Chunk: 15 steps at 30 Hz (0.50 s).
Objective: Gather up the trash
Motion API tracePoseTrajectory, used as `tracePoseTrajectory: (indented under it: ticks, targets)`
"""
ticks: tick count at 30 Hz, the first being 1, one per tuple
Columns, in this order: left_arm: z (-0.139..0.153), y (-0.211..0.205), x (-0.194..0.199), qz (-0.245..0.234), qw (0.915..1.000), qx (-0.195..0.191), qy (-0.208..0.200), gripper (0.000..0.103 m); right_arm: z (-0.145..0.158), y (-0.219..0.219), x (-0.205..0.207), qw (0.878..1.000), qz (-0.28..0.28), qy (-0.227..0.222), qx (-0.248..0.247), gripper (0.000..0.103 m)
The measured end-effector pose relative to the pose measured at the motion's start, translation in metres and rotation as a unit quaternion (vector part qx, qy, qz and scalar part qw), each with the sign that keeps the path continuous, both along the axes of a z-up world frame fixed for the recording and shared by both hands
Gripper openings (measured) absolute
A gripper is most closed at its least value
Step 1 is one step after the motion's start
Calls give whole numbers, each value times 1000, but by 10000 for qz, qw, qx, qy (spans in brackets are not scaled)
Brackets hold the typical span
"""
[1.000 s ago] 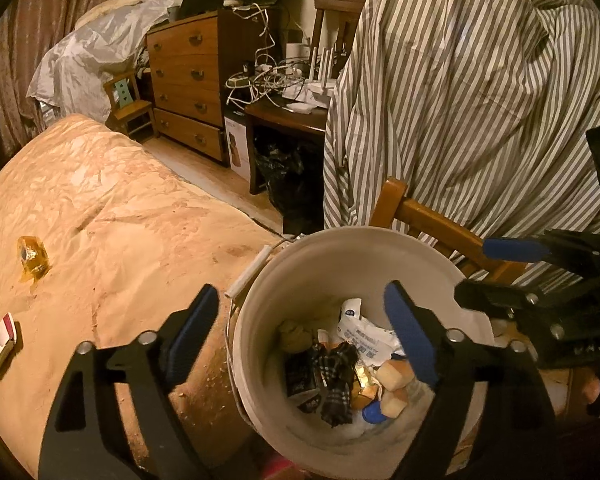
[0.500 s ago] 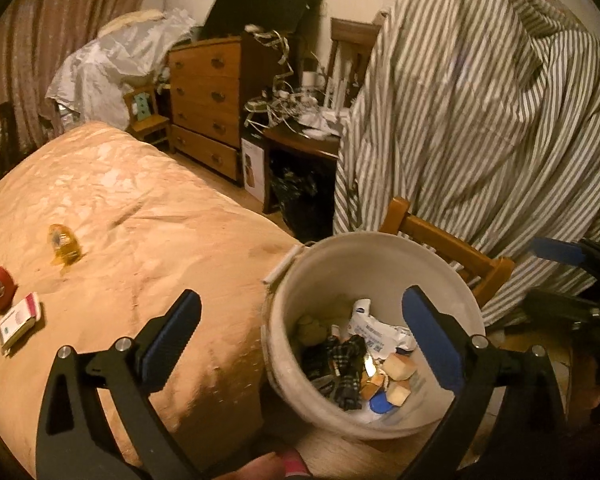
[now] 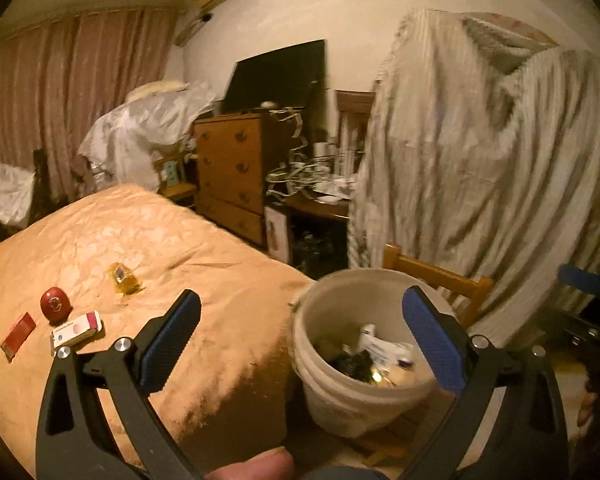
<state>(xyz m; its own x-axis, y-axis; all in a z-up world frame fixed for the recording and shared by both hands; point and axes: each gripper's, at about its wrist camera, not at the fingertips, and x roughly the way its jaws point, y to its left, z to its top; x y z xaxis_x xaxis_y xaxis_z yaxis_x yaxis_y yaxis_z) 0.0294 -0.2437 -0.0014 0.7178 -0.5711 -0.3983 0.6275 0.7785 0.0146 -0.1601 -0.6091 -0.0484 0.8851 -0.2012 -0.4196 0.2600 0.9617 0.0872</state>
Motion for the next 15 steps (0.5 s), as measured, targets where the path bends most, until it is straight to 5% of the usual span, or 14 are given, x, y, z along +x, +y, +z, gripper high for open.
tracePoseTrajectory:
  ticks: [15]
  targets:
    - [-3, 14, -54, -559, 9982, -23, 194, 97, 13, 11, -67, 9999, 93, -34, 135, 98]
